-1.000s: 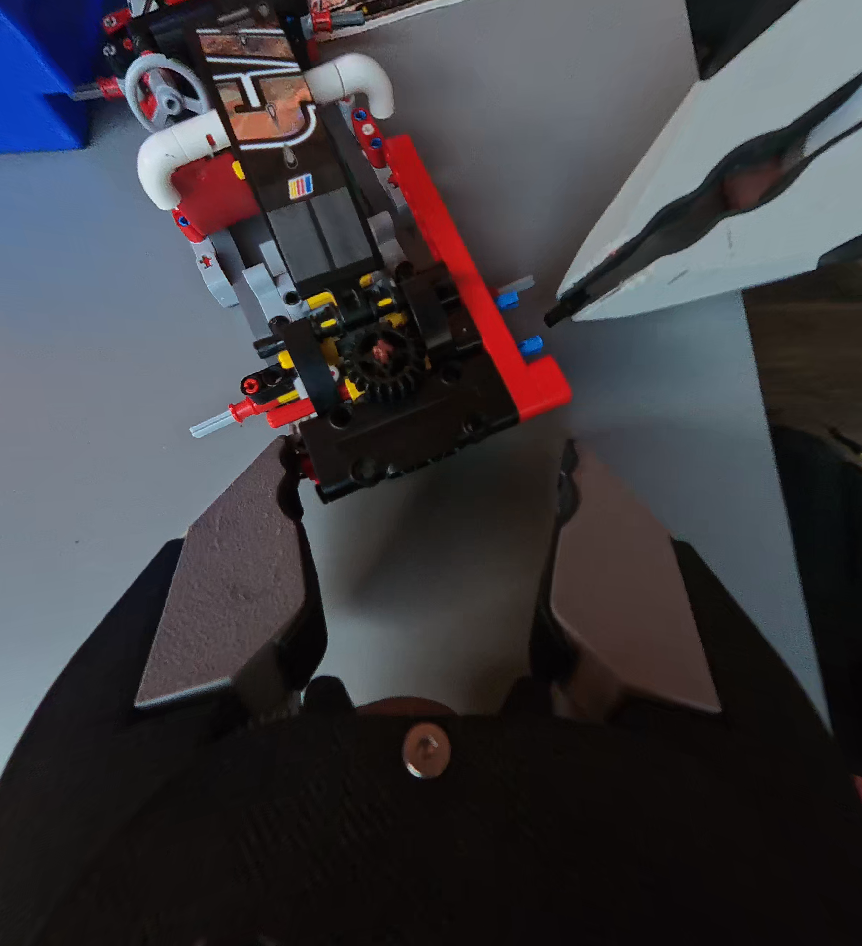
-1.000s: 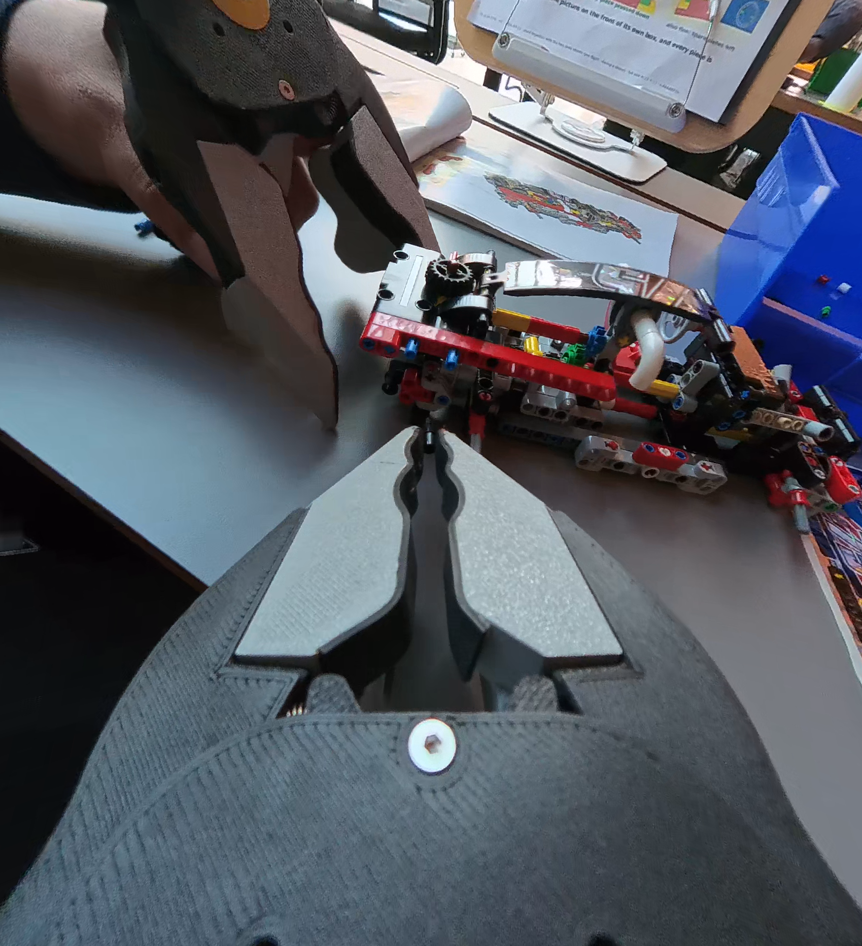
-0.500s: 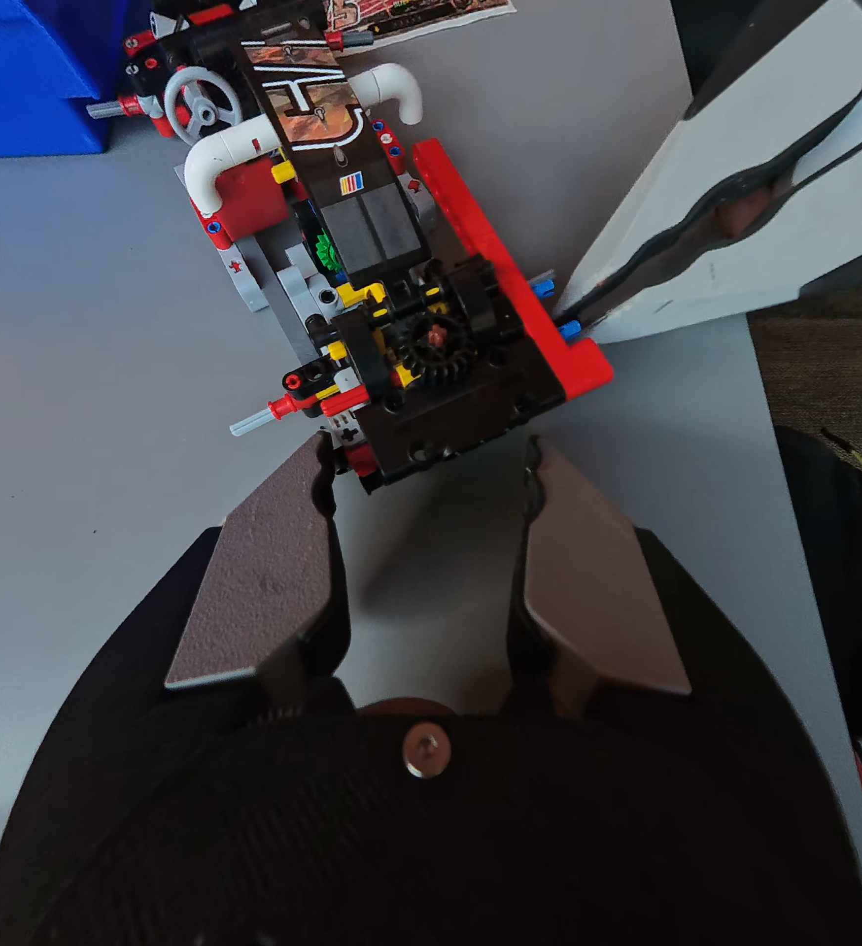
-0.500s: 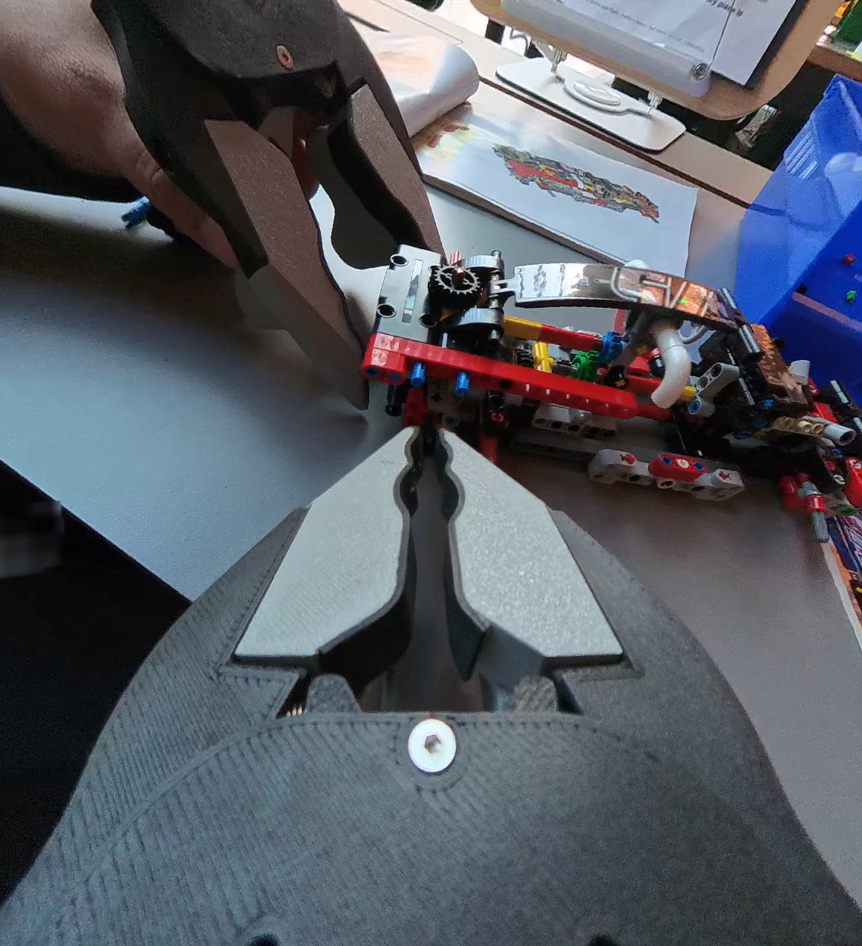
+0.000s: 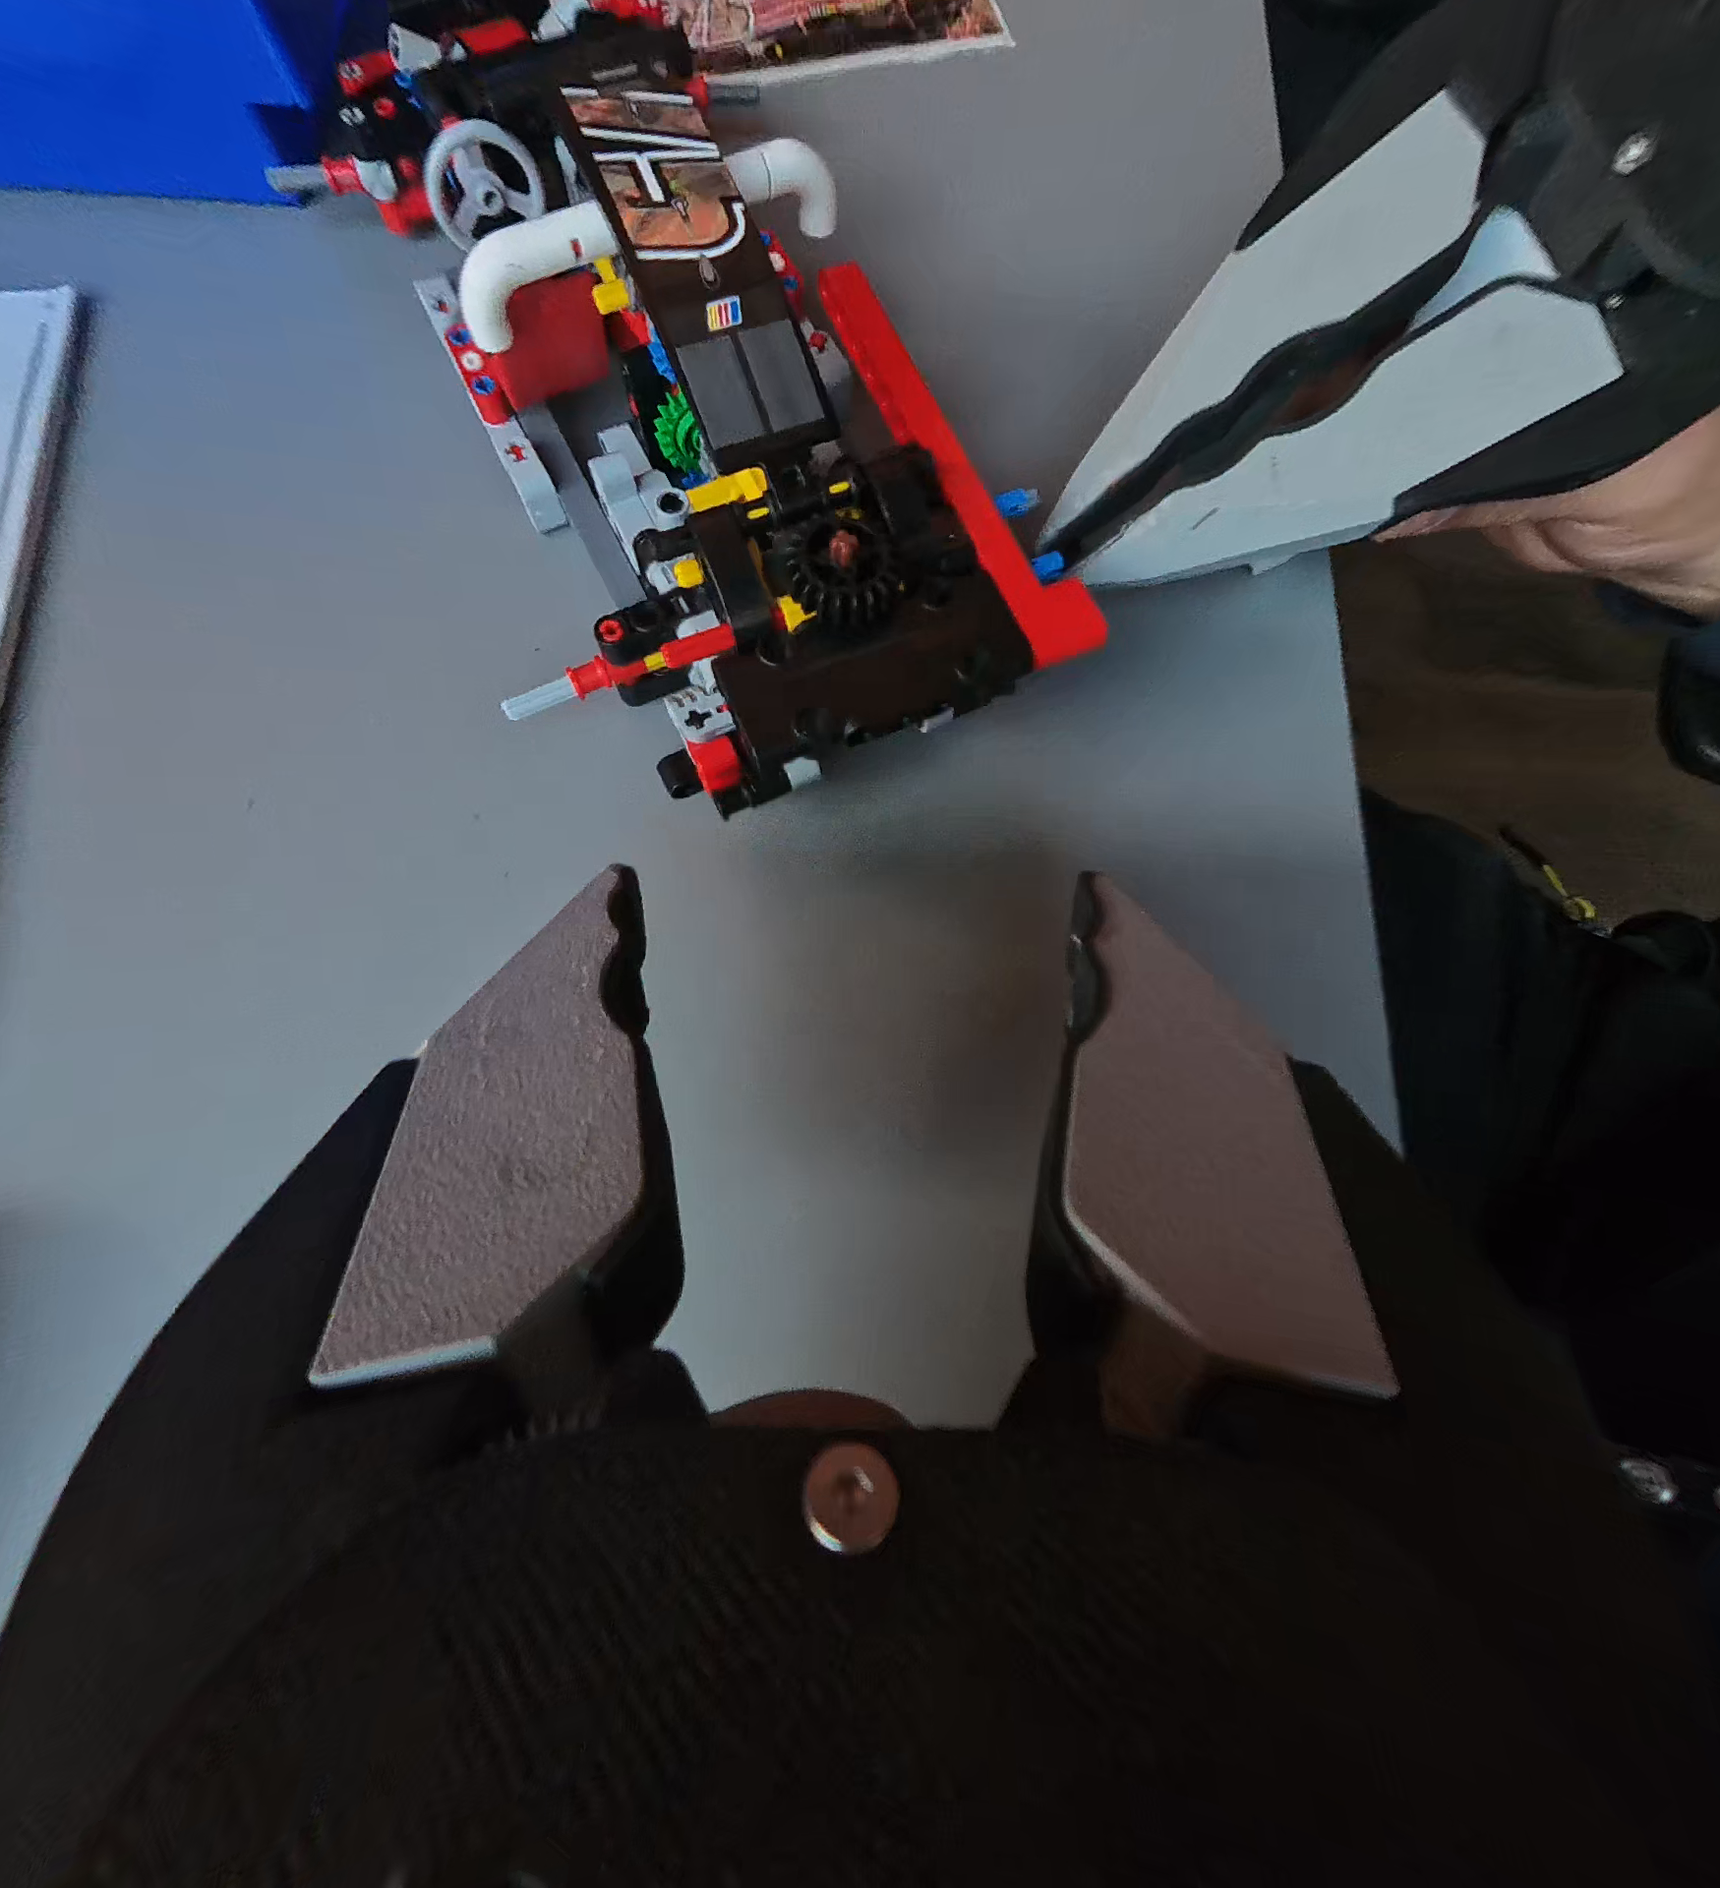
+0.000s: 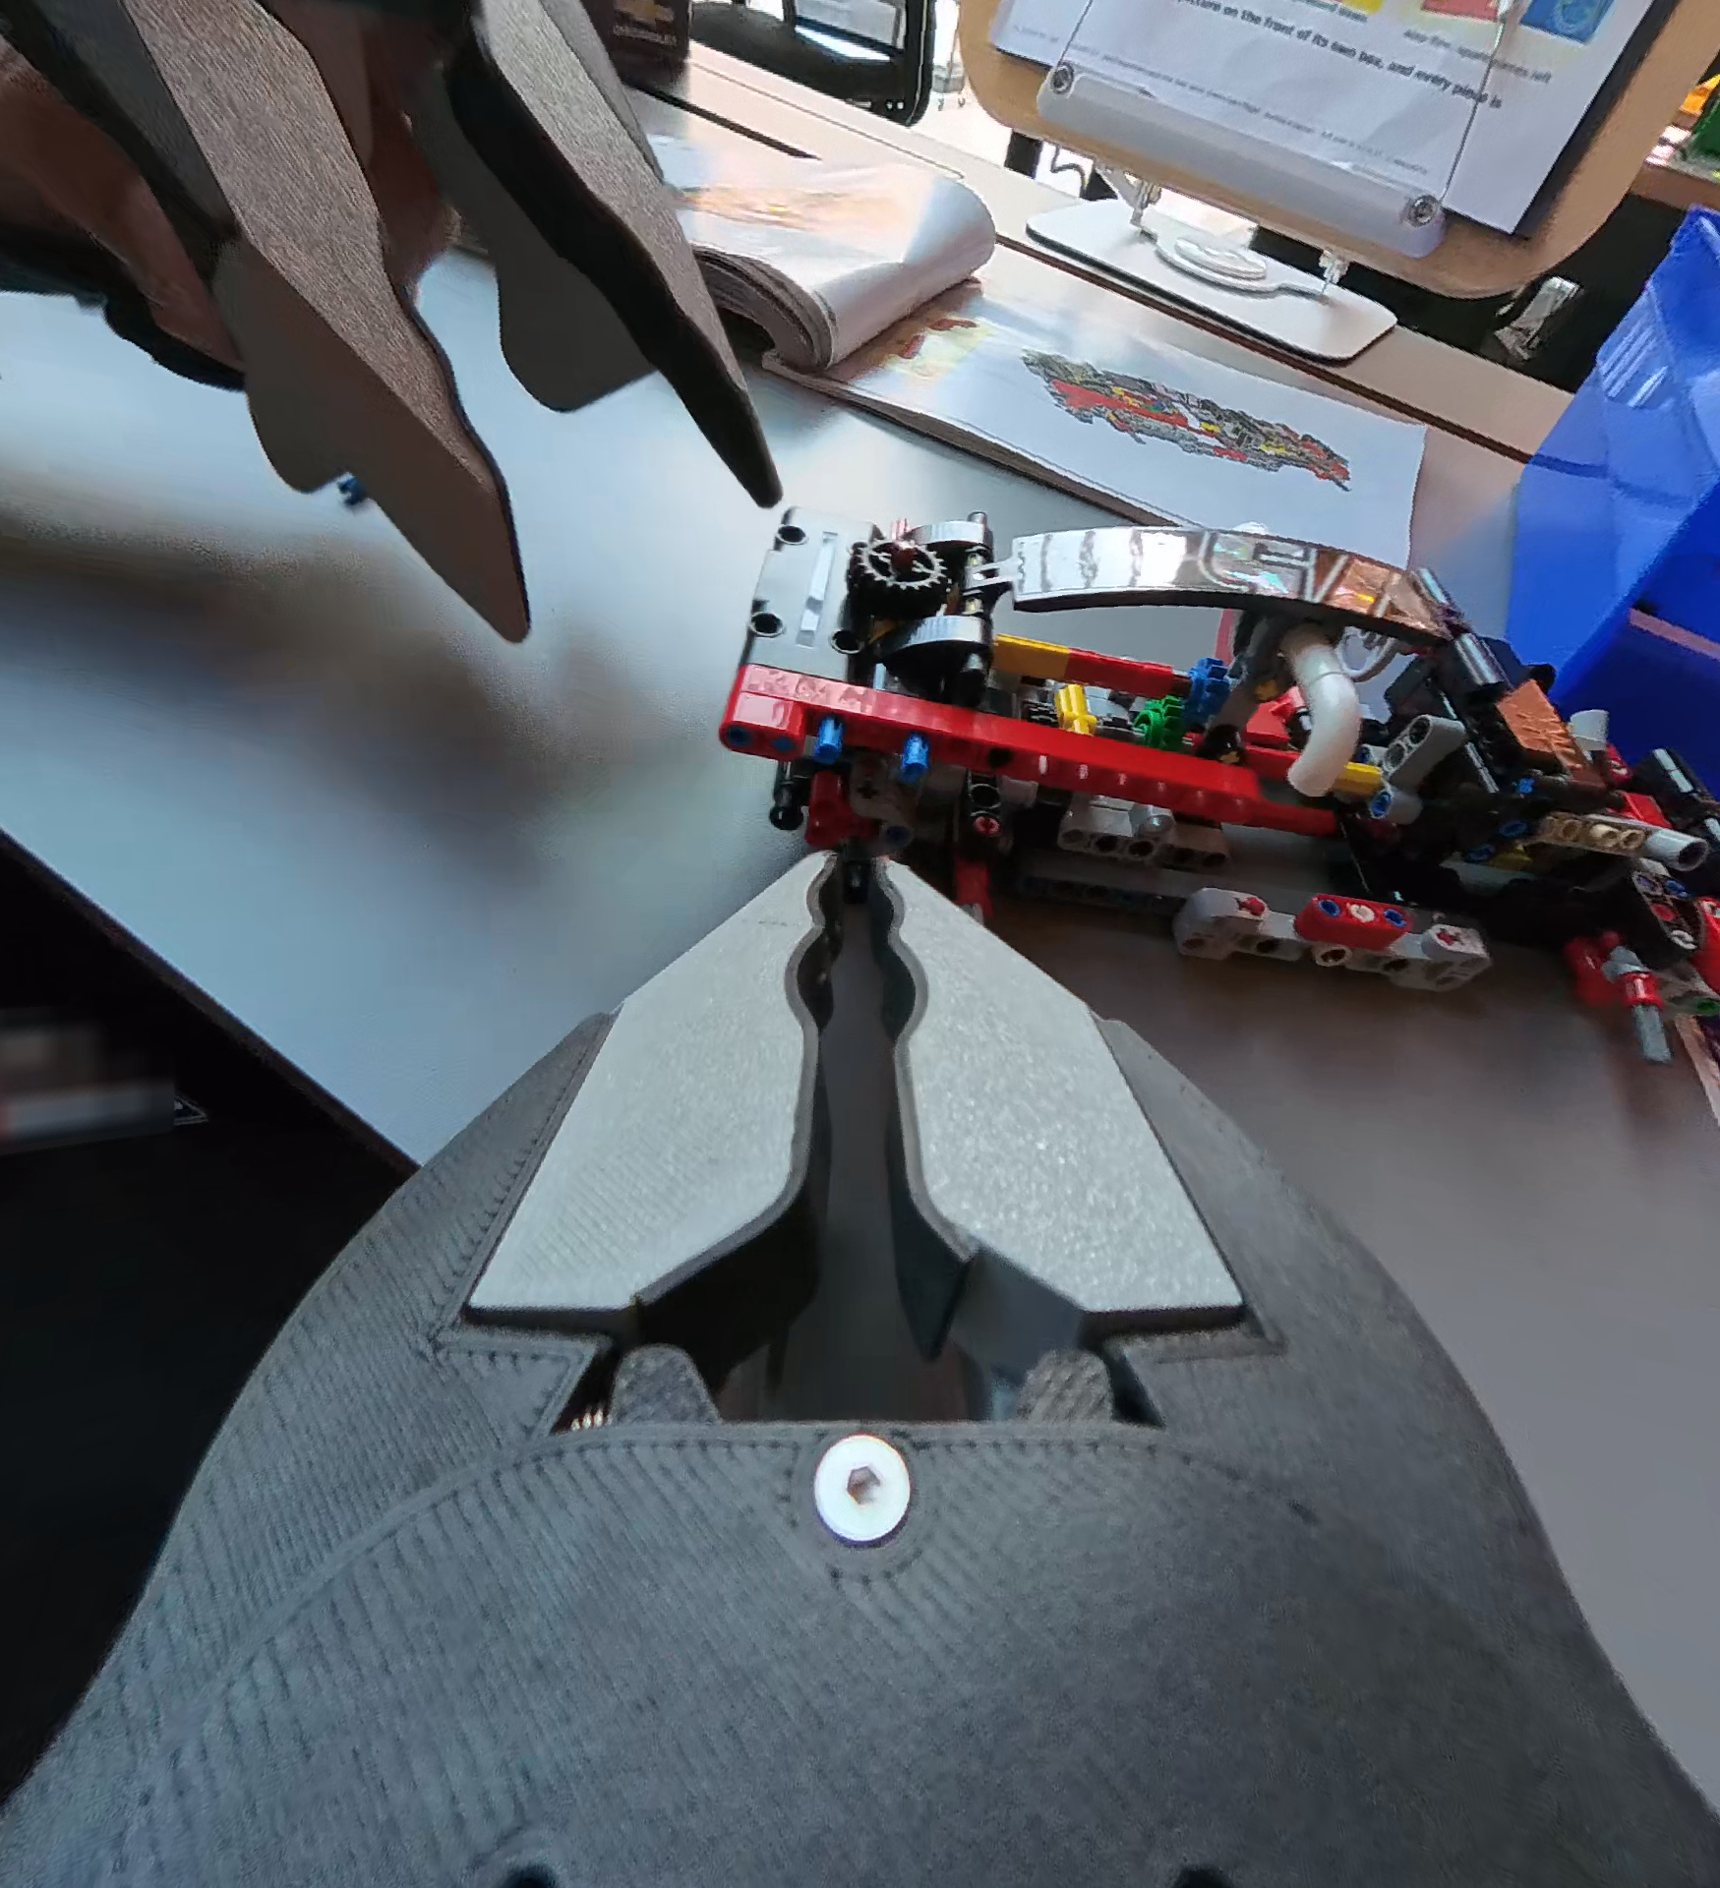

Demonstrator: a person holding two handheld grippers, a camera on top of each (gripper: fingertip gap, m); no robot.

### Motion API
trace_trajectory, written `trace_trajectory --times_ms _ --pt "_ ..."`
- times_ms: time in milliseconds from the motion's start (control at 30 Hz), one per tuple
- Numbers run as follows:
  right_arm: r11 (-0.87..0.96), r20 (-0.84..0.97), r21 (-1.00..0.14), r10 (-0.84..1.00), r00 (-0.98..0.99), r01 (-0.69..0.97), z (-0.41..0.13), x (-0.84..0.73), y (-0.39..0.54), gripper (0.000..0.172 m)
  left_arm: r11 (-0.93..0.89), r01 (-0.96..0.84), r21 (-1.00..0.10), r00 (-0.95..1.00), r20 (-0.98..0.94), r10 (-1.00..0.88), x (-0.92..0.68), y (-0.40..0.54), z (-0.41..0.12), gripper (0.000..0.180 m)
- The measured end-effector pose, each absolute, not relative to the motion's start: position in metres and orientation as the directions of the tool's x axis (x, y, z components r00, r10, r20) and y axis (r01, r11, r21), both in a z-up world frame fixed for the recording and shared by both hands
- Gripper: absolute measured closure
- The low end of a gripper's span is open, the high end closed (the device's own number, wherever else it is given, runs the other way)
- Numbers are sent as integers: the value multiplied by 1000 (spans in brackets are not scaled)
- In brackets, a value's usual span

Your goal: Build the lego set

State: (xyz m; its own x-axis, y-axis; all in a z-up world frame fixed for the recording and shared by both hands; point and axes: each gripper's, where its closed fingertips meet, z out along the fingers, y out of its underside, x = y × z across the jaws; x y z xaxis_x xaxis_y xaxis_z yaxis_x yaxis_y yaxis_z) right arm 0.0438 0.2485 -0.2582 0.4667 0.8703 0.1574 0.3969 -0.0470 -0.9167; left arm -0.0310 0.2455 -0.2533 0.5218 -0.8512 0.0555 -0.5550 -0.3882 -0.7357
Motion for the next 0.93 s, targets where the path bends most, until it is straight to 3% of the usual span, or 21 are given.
trace_trajectory --times_ms 300,400,467,600,933 --pt "-47 126 -934 884 451 354 -256 39 245 171 -224 -422 -879 578 -70 -813 -43 218 -240 103" --pt "-59 103 -941 888 449 334 -255 40 245 171 -83 -392 -916 593 -184 -784 -42 213 -221 111" --pt "-64 98 -941 889 447 333 -255 40 245 170 40 -415 -909 551 -286 -784 -36 203 -214 122" --pt "-59 95 -943 895 435 328 -255 40 244 170 168 -437 -884 523 -401 -752 -27 196 -209 128" --pt "-67 73 -947 908 413 314 -255 39 243 170 159 -380 -911 525 -354 -774 -30 195 -203 134"
